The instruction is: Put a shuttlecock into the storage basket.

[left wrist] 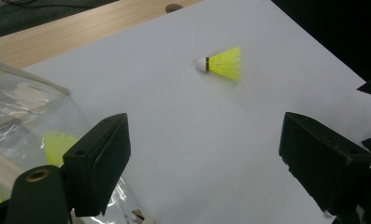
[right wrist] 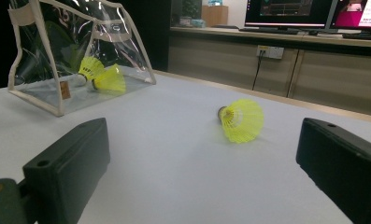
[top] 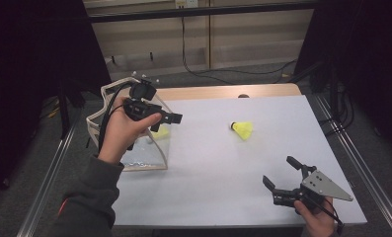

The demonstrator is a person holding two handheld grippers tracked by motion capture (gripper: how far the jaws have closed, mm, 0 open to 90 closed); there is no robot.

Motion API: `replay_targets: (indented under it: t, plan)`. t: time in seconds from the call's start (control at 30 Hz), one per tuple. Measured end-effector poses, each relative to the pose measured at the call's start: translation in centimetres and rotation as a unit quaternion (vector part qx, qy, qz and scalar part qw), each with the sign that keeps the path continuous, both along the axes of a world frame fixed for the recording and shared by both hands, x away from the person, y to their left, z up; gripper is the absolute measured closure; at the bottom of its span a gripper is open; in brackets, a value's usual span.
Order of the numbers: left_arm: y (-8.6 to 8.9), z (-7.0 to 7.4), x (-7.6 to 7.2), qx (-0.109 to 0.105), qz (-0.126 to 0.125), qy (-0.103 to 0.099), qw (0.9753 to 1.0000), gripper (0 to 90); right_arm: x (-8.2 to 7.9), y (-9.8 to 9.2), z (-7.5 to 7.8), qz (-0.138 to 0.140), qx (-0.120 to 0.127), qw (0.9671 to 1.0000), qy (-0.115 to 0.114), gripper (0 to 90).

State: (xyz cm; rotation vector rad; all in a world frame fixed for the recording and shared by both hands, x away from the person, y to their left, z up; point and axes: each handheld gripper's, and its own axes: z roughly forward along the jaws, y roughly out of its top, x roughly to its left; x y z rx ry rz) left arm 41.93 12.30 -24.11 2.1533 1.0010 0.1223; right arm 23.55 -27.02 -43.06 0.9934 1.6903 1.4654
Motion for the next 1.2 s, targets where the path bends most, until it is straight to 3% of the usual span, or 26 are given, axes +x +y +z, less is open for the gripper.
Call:
replay_targets:
  t: [0.87,1.0,1.2]
  plan:
    - [-2.8,-2.9,-1.0,-0.008,-0.023,0.001,0.9997,16.0,0.0,0.0,0.0,-0.001,0.002,1.0,0.0,2.8]
    - [-3.1,-3.5,-1.1,0.0,-0.031,-0.007,0.9995,15.7,0.0,0.0,0.1,-0.001,0.002,1.0,-0.001,2.7]
    - [-3.6,-4.5,-1.2,-0.006,-0.029,0.001,0.9996,15.4,0.0,0.0,0.0,-0.001,0.002,1.0,-0.001,2.8]
